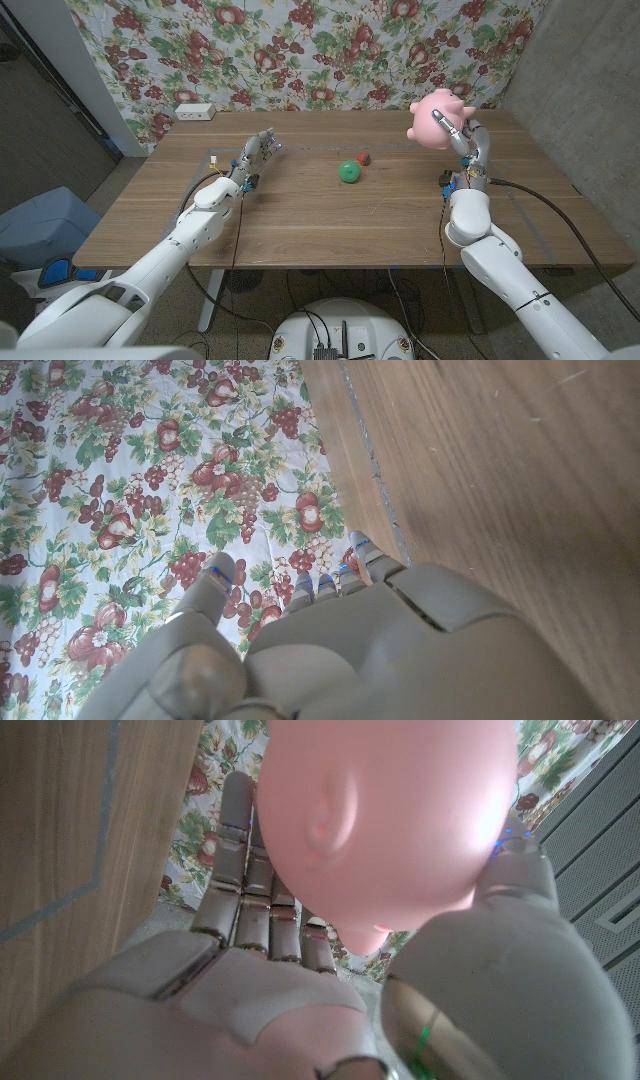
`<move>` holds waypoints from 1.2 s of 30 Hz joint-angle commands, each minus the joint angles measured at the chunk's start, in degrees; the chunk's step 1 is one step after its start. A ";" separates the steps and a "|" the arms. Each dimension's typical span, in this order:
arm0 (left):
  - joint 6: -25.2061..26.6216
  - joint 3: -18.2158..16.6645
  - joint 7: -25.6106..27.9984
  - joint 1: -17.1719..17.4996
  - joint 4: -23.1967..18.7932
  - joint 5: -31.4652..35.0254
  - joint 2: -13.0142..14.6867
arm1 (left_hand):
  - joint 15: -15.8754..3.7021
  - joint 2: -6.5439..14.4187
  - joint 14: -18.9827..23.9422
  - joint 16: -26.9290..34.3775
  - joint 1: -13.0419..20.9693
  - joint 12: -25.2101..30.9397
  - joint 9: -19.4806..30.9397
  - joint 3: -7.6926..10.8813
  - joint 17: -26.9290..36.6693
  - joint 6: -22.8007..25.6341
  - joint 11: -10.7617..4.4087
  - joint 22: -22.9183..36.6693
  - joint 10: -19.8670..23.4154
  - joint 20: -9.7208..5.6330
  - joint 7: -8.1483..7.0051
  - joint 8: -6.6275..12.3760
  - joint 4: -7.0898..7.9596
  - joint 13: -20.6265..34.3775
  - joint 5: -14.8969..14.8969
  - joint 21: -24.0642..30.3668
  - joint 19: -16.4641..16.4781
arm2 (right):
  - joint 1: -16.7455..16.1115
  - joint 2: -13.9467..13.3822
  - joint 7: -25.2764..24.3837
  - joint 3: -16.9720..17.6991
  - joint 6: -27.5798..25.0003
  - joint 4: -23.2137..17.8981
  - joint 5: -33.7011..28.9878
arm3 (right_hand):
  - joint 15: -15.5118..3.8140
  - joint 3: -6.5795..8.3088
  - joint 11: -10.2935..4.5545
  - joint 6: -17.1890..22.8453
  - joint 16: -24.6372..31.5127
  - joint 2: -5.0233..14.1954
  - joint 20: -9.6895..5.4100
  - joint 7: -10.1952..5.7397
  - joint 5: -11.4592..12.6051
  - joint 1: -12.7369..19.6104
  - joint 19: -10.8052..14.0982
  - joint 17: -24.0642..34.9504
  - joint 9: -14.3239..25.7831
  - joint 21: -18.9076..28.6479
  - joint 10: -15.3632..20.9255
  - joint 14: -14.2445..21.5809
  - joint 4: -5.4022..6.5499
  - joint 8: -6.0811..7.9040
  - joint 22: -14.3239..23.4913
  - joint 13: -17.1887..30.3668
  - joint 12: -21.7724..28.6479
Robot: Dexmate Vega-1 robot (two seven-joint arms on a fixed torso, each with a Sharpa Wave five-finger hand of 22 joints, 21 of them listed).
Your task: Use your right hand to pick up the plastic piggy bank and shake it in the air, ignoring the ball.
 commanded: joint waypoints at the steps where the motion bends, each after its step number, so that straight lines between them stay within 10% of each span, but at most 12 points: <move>1: -0.16 0.10 -0.32 -0.70 0.91 0.08 -0.33 | 0.09 3.91 -0.15 -0.08 0.56 -0.03 0.23 -0.17 0.10 0.29 0.20 0.19 -0.31 0.21 0.16 0.04 0.04 0.20 -0.13 -0.08 0.42 | 0.07 4.12 -3.80 0.46 3.06 1.58 -1.84 | -25.95 17.29 -19.32 25.59 5.29 15.86 -7.52 -6.85 7.05 6.03 -6.37 34.68 12.05 0.39 19.45 18.62 0.23 0.20 -0.01 16.58 2.58; 17: 0.08 0.07 -0.34 -1.19 1.68 0.00 -0.55 | 0.07 3.97 -0.16 -0.09 0.65 -0.03 0.24 -0.21 0.11 0.41 0.23 0.20 -0.30 0.22 0.30 0.05 0.05 0.20 -0.12 -0.36 0.55 | 0.89 3.92 -1.92 0.54 0.73 1.40 -1.29 | -25.96 17.64 -19.36 25.60 4.93 15.75 -7.57 -6.97 7.17 5.81 -6.46 35.18 12.28 0.46 19.63 18.79 0.26 0.32 -0.02 16.68 2.52; 36: 0.66 0.46 0.07 -1.60 1.62 0.41 -0.77 | 0.10 3.99 -0.13 -0.08 0.72 -0.03 0.24 -0.27 0.11 0.40 0.24 0.21 -0.27 0.19 0.35 0.02 0.06 0.20 -0.12 -0.60 0.66 | 1.61 -10.76 12.63 -0.18 -10.80 -4.54 0.06 | -25.79 17.35 -19.18 25.65 4.54 15.70 -6.94 -6.86 6.93 5.66 -6.90 35.11 12.28 0.49 19.48 18.77 0.24 0.31 0.00 17.20 2.50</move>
